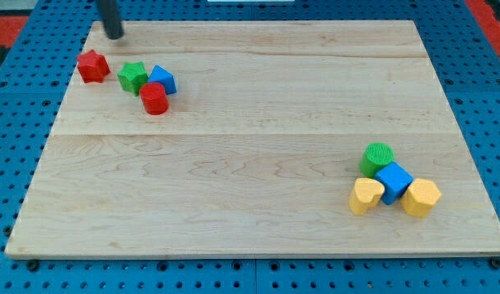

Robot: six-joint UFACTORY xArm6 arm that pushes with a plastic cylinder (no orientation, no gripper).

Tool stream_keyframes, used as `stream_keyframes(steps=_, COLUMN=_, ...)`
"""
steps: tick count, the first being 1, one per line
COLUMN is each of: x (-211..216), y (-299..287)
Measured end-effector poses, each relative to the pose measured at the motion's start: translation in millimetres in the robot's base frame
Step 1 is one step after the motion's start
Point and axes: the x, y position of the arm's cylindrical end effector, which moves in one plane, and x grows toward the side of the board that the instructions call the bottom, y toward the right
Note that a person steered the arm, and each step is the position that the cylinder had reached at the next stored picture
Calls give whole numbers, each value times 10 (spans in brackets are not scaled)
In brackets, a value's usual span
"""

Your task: Push the green star to the right of the red circle

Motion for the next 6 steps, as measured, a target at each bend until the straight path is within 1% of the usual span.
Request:
stream_keyframes(steps=1, x=414, y=-383)
stream_keyframes(steps=2, x=713, y=114)
stream_keyframes(steps=4, x=1248, y=1895)
stream_keyframes(steps=5, x=1710, y=2063)
stream_keyframes(steps=6, x=1916, y=2302)
